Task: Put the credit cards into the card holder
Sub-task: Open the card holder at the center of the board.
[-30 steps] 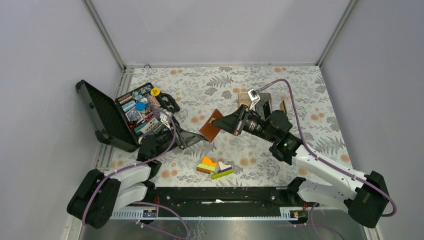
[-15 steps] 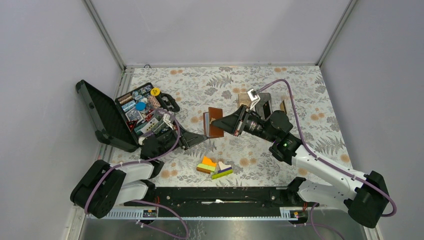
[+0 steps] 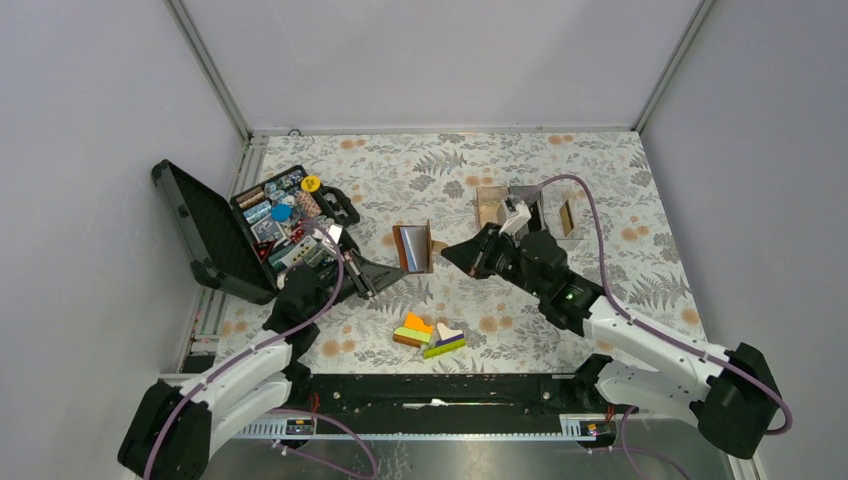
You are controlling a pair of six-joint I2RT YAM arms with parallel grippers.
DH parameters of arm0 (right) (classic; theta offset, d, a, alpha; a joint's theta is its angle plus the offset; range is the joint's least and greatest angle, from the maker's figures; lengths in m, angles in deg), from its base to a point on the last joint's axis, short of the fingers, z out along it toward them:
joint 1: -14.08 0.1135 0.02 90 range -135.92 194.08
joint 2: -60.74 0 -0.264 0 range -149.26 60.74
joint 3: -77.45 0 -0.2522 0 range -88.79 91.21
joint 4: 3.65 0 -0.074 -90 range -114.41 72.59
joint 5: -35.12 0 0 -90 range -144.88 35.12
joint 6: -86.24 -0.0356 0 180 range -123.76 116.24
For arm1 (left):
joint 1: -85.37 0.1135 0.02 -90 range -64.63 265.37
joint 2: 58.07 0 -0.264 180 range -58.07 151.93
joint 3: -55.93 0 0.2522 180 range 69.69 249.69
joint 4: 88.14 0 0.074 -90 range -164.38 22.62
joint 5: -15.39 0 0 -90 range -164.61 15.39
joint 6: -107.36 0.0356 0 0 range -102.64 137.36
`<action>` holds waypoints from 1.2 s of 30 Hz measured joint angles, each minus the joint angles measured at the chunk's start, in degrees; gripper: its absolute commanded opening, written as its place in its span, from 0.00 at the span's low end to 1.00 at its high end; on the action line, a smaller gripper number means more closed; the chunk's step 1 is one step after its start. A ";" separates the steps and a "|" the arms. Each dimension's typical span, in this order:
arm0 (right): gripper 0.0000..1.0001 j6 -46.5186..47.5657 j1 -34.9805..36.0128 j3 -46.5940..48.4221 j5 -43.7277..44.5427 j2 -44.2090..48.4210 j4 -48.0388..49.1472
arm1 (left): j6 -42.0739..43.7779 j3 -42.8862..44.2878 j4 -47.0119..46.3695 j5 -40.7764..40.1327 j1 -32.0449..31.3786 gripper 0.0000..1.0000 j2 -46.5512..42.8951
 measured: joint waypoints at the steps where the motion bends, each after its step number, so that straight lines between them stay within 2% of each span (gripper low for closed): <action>1: 0.06 0.66 0.00 -0.74 1.29 -0.72 -0.52 | 2.27 1.01 4.92 -1.53 0.00 0.00 -1.86; 5: 0.05 2.03 0.00 -2.91 3.41 -6.84 -0.57 | 8.81 4.07 16.94 -4.98 0.00 0.00 -3.34; 10: 0.08 3.32 -0.02 -5.46 6.67 -14.58 -0.33 | 12.79 5.49 23.26 -5.49 0.00 0.00 5.09; 13: 0.21 3.89 0.00 -6.40 8.61 -17.00 -0.39 | 14.19 6.03 25.53 -5.51 0.00 0.00 9.77; 17: 0.44 4.63 -0.02 -6.45 11.15 -17.84 -1.40 | 15.23 8.04 27.39 -5.55 0.00 0.00 13.62; 22: 0.59 6.64 0.00 -6.27 13.88 -15.34 -4.72 | 16.13 10.10 28.83 -5.68 0.00 0.00 14.80; 28: 0.65 12.00 0.72 -2.38 13.46 -12.26 -7.28 | 16.55 10.71 29.77 -5.66 0.00 0.00 14.80; 32: 0.60 14.40 2.84 0.42 11.72 -12.90 -6.71 | 16.92 11.19 30.18 -5.57 0.00 0.00 14.82; 36: 0.58 14.97 3.34 3.56 9.09 -18.34 -5.38 | 17.20 11.45 30.71 -5.55 0.00 0.00 15.06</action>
